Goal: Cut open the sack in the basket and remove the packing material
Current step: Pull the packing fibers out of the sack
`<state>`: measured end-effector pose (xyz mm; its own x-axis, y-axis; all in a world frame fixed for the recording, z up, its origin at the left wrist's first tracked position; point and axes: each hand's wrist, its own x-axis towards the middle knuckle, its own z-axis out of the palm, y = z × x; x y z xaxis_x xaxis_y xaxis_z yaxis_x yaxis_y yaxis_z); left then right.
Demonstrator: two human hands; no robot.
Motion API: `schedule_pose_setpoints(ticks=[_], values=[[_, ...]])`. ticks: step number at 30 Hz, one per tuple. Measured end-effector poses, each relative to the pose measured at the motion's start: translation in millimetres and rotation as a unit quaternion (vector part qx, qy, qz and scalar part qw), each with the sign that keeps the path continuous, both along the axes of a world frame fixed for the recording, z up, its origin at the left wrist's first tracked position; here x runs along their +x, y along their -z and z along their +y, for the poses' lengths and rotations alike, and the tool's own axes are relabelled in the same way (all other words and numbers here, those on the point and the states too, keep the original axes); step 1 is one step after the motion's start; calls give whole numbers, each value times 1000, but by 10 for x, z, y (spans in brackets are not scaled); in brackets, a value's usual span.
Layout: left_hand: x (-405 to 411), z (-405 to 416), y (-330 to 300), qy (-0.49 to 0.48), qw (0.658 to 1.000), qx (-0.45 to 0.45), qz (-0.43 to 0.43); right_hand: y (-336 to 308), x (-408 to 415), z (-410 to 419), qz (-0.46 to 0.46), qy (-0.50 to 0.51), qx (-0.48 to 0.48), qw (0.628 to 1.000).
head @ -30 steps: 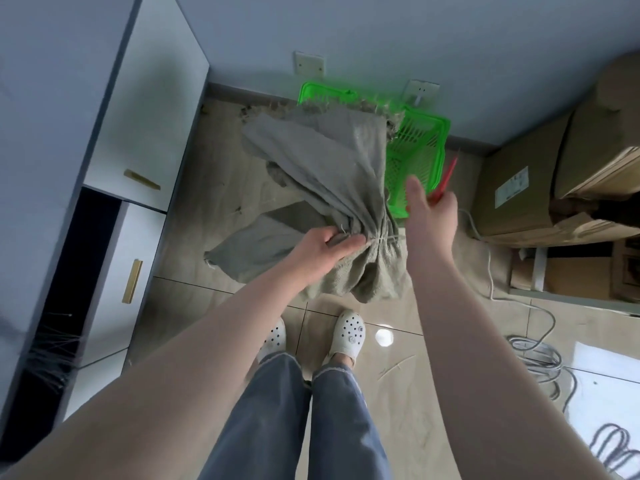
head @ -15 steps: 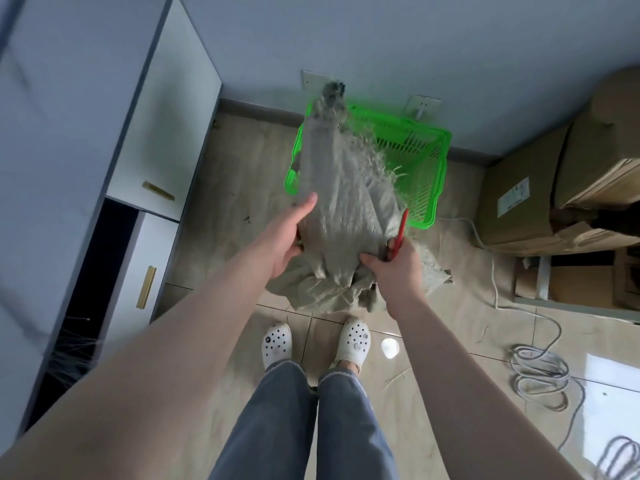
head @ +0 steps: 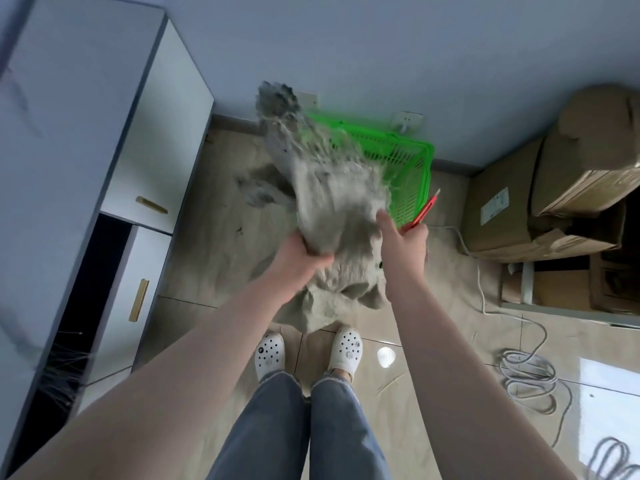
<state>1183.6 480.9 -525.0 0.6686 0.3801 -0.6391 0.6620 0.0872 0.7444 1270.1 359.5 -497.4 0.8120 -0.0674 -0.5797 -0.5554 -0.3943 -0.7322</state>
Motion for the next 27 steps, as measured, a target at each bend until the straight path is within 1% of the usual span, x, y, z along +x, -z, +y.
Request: schedule_pose_setpoints(ticks=[1,2,4,5,6,7,8,9,10,11,12,13,14,15,16,17,18,19,20,21,22,23,24,25,26,27], values=[[-47,-40,-20,83,996,42,-11,-39,44,53,15,9,28,999],[-79,-69,-29,166,982,87,-21,-64,71,104,29,7,41,999],[-116,-71,-60,322,935,143,-34,-68,74,170,32,-40,11,999],[-115,-50,-97,363,919,152,-23,-59,55,171,19,-61,-16,998],[-109,-6,-112,365,918,151,-11,-58,32,152,2,-64,-34,997],[-81,27,-161,310,941,136,2,-64,8,119,-13,-55,-37,998],[-41,84,-201,191,974,119,7,-61,-14,76,-28,-44,-31,998],[23,163,-265,9,998,58,2,-57,-47,31,-47,-40,-16,998],[90,282,-311,-178,983,-34,-17,-42,-95,-5,-62,-43,3,997],[167,397,-414,-311,941,-136,-24,-50,-151,-31,-72,-52,23,996],[227,502,-460,-372,904,-210,-21,-43,-214,-51,-78,-67,40,994],[267,594,-486,-360,905,-225,-7,-45,-273,-68,-81,-87,51,992],[303,649,-533,-310,927,-211,15,-61,-320,-82,-82,-107,60,989],[316,661,-561,-263,948,-175,42,-77,-357,-106,-75,-126,71,987],[318,662,-553,-243,961,-123,54,-102,-383,-143,-66,-143,89,983],[338,656,-566,-243,965,-87,43,-113,-408,-197,-52,-171,104,978],[355,659,-551,-251,965,-62,28,-93,-425,-271,-31,-217,92,971],[363,660,-578,-265,963,-56,14,-87,-436,-344,-7,-290,51,956],[355,673,-596,-281,957,-64,3,-76,-446,-432,32,-372,0,928],[346,692,-621,-300,950,-89,-3,-80,-448,-520,71,-432,-31,899],[341,724,-612,-313,944,-107,-1,-72,-427,-608,95,-450,-41,887],[316,745,-610,-315,942,-115,10,-120,-373,-676,102,-421,-29,901],[304,759,-586,-313,941,-125,17,-168,-304,-729,82,-350,-11,933],[291,754,-604,-312,940,-141,11,-234,-218,-769,38,-267,-9,963],[296,745,-628,-310,937,-158,-2,-336,-119,-765,-25,-206,-36,978],[320,733,-671,-308,935,-176,-17,-435,-11,-723,-83,-178,-87,977]])
